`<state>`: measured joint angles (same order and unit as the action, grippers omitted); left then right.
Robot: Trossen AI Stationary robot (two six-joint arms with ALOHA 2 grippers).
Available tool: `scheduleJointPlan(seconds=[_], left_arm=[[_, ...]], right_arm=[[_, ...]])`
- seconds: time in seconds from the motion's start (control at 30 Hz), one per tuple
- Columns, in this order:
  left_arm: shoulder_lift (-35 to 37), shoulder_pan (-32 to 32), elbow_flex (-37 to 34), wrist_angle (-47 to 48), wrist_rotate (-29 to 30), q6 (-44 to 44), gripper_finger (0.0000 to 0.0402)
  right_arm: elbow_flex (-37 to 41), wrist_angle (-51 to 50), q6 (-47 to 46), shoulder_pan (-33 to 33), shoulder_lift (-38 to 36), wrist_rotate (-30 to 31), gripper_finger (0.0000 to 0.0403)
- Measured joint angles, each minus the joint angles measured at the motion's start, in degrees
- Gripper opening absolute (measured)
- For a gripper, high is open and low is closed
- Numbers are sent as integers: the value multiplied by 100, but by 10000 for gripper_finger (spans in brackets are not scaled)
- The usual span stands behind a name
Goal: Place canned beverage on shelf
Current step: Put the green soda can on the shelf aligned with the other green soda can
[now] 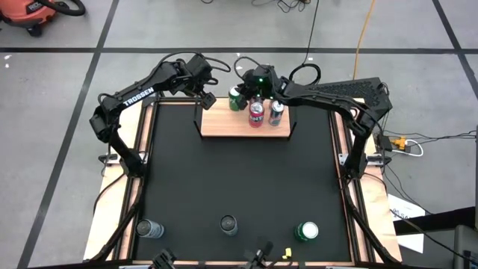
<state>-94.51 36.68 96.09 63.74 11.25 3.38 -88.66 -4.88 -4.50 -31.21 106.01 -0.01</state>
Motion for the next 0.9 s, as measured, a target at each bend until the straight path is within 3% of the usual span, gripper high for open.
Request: scheduleJointPlan(seconds=[0.27, 0.53, 0.9], left_arm=[[630, -490, -4, -516, 286, 36, 391], [1477, -1252, -59, -616, 413, 144, 391], [2611, -2995, -1795, -1683, 457, 1074, 391]], right_arm=[[-2, -712, -652, 200, -681, 4, 70], [-2, -1567, -984, 1009, -1154, 156, 70], [-9, -2699, -2226, 2963, -2017, 1580, 70]])
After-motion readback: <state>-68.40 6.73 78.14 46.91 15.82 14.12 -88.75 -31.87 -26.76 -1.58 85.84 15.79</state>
